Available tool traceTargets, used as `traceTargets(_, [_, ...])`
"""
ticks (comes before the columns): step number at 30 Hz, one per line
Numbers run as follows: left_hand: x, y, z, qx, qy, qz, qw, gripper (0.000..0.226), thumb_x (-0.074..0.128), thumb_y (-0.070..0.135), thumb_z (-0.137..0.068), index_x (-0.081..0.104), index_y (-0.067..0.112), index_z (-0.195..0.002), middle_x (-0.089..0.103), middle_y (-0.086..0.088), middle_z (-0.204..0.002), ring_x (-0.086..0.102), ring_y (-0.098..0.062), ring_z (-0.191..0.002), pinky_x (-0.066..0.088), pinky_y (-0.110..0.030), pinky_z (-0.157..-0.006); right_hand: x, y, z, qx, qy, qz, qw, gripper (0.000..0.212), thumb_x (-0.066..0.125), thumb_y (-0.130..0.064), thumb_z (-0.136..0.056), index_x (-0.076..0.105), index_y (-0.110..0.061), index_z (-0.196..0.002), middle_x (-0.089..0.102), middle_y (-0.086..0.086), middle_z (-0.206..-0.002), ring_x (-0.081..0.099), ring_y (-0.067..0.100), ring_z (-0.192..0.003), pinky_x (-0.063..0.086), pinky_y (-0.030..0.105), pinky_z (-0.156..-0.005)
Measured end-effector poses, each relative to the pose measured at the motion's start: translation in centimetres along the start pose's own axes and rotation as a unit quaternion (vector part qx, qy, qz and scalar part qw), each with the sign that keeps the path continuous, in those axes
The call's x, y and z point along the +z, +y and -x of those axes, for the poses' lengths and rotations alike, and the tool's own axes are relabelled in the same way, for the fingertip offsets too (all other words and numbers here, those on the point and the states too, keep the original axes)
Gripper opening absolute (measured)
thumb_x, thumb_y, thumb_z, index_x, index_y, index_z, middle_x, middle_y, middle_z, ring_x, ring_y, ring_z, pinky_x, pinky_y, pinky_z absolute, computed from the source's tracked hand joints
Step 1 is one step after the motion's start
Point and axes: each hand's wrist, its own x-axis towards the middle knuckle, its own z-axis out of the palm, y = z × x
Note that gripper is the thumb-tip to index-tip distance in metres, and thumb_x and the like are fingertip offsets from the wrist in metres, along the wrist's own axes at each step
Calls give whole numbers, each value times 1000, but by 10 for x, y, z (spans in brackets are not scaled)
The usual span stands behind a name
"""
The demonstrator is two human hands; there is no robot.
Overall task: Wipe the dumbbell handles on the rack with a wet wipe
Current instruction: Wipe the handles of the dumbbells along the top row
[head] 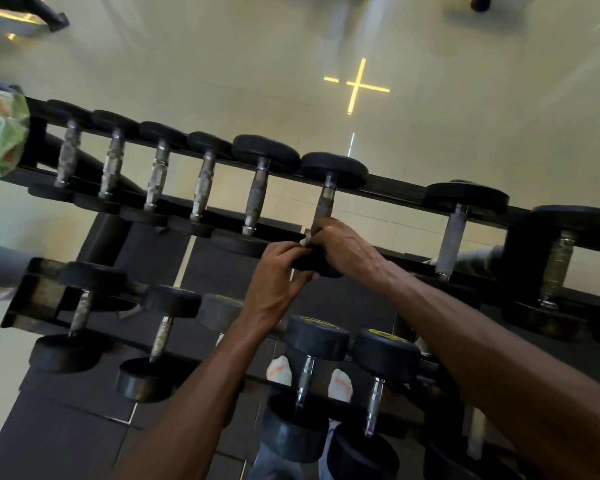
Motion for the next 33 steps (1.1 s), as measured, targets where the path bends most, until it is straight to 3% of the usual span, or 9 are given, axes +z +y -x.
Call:
traceTargets(5, [2,1,3,-22,32,-7,999,46,89,24,-77,75,12,-120,69,-4,-120,57,-18,-116,43,-21,-101,-12,-1,-15,-46,-50,28,997,18,68,-30,-94,74,-14,-88,54,-3,-95,53,10,-77,52,30,-69])
traceTargets(10, [1,6,4,-33,40,-6,999,46,90,23,-75,77,15,-118,70,-3,-118,60,-17,-114,45,-21,-100,-9,14,4,-28,-32,-1,999,19,63,-25,-94,77,-12,-97,62,3,-100,59,16,-84,54,33,-73])
traceTargets(12, [-1,7,3,-36,38,-4,999,47,91,25,-74,77,15,-117,71,-3,-117,62,-17,-112,48,-24,-99,-14,16,5,-26,-37,2,999,15,63,-15,-94,77,-11,-97,63,4,-101,59,17,-84,54,34,-73])
traceTargets(15, [-3,9,0,-34,37,-9,999,46,93,24,-70,79,16,-114,73,-2,-113,64,-18,-108,53,-30,-95,-16,11,0,-46,-44,10,998,19,59,-19,-97,75,-9,-96,60,3,-99,56,14,-82,53,34,-72])
traceTargets(21, [-5,8,-6,-48,27,8,998,45,93,27,-68,81,18,-110,73,3,-106,64,-12,-100,51,-23,-90,-26,9,-27,55,88,-49,993,22,55,-24,-104,65,-7,-96,54,0,-103,60,12,-82,59,29,-68])
traceTargets(24, [-5,7,-4,-43,28,11,999,44,93,26,-69,80,18,-111,72,2,-106,64,-13,-100,50,-22,-88,-24,-1,-17,5,-16,-3,1000,18,58,-25,-101,66,-11,-92,56,0,-100,58,15,-81,56,32,-70])
traceTargets(26, [-5,6,-3,-40,29,11,999,45,92,26,-71,79,17,-113,72,0,-107,63,-15,-101,49,-21,-87,-18,-2,-5,-39,-71,20,996,15,63,-25,-97,71,-12,-94,56,-3,-99,55,10,-81,48,23,-70])
traceTargets(30, [-4,4,-4,-38,31,11,999,47,92,30,-70,80,17,-113,72,2,-109,63,-13,-103,50,-22,-90,-1,15,8,130,91,-105,982,11,73,-4,-88,78,-12,-95,65,-6,-96,60,2,-84,52,15,-78])
traceTargets(33, [-3,3,-3,-42,34,18,998,47,92,33,-70,80,19,-113,72,3,-110,63,-11,-104,50,-20,-91,10,17,17,156,100,-107,977,14,73,-3,-87,79,-12,-96,63,-8,-92,61,5,-84,48,11,-76])
